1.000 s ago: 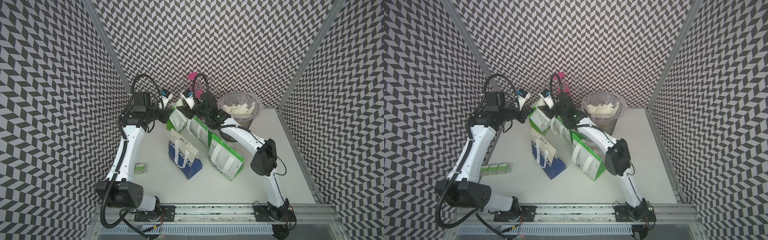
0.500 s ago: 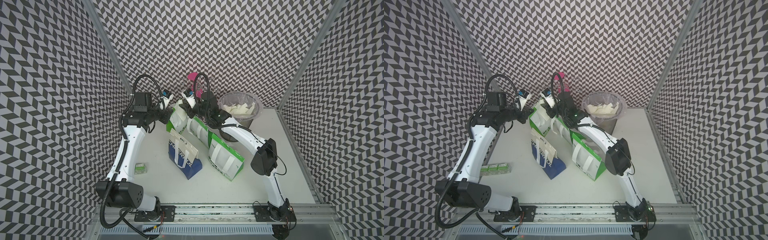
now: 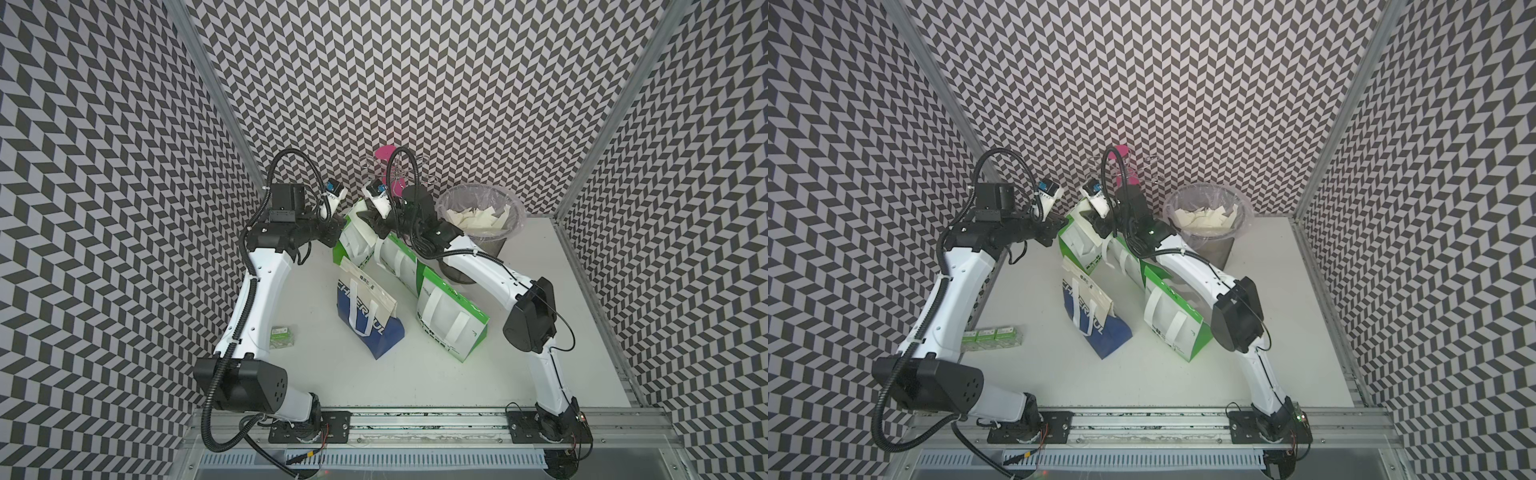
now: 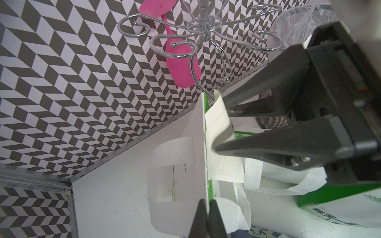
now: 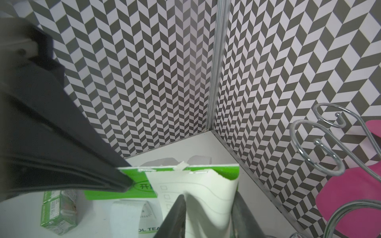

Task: Shred takeout receipts and throw away
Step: Tear off the takeout receipt from the takeout bag.

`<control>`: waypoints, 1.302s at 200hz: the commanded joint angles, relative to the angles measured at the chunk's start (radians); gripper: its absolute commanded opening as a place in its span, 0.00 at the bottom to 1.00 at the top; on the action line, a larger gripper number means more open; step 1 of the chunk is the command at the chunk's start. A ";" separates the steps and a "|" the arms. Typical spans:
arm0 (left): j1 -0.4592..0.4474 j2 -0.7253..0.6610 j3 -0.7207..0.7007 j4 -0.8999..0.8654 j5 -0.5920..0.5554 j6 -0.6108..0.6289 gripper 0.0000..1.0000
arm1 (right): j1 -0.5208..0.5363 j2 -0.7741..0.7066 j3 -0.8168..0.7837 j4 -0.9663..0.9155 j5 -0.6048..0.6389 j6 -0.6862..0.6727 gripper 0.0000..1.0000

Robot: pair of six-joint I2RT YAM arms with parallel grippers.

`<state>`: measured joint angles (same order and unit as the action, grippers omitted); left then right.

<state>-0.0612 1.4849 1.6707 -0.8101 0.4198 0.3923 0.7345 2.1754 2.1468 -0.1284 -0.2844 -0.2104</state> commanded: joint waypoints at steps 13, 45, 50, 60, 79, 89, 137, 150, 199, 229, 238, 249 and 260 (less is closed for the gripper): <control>-0.011 0.002 0.038 0.018 0.016 0.008 0.00 | 0.020 -0.087 -0.054 0.054 -0.004 -0.013 0.37; -0.011 0.002 0.037 0.017 0.015 0.009 0.00 | 0.023 -0.106 -0.080 0.062 -0.001 -0.017 0.37; -0.011 0.002 0.037 0.018 0.017 0.008 0.00 | 0.025 -0.105 -0.078 0.061 -0.009 -0.016 0.37; -0.011 0.000 0.037 0.019 0.018 0.008 0.00 | 0.025 -0.101 -0.075 0.056 -0.024 -0.013 0.36; -0.010 0.000 0.037 0.017 0.019 0.008 0.00 | 0.026 -0.090 -0.068 0.057 -0.043 -0.002 0.34; -0.011 0.000 0.037 0.017 0.023 0.008 0.00 | 0.026 -0.080 -0.060 0.055 -0.048 0.000 0.34; -0.012 -0.009 0.032 0.017 0.045 0.018 0.00 | 0.022 -0.026 -0.004 0.029 -0.048 0.005 0.33; -0.012 -0.012 0.029 0.019 0.050 0.019 0.00 | 0.016 -0.011 0.017 0.022 -0.050 0.015 0.34; -0.012 -0.012 0.027 0.025 0.053 0.018 0.00 | -0.003 0.031 0.064 -0.025 -0.122 0.046 0.34; -0.012 -0.012 0.034 0.031 0.050 0.011 0.00 | -0.007 0.046 0.073 -0.047 -0.162 0.058 0.31; -0.012 -0.014 0.034 0.031 0.057 0.011 0.00 | -0.007 0.047 0.075 -0.047 -0.175 0.061 0.29; -0.012 -0.014 0.032 0.030 0.062 0.013 0.00 | -0.007 0.047 0.079 -0.041 -0.189 0.066 0.27; -0.012 -0.012 0.032 0.030 0.064 0.012 0.00 | -0.007 0.046 0.079 -0.032 -0.201 0.073 0.24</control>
<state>-0.0658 1.4899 1.6707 -0.8116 0.4324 0.3946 0.7231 2.2009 2.1918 -0.1856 -0.4236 -0.1558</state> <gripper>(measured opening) 0.048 0.265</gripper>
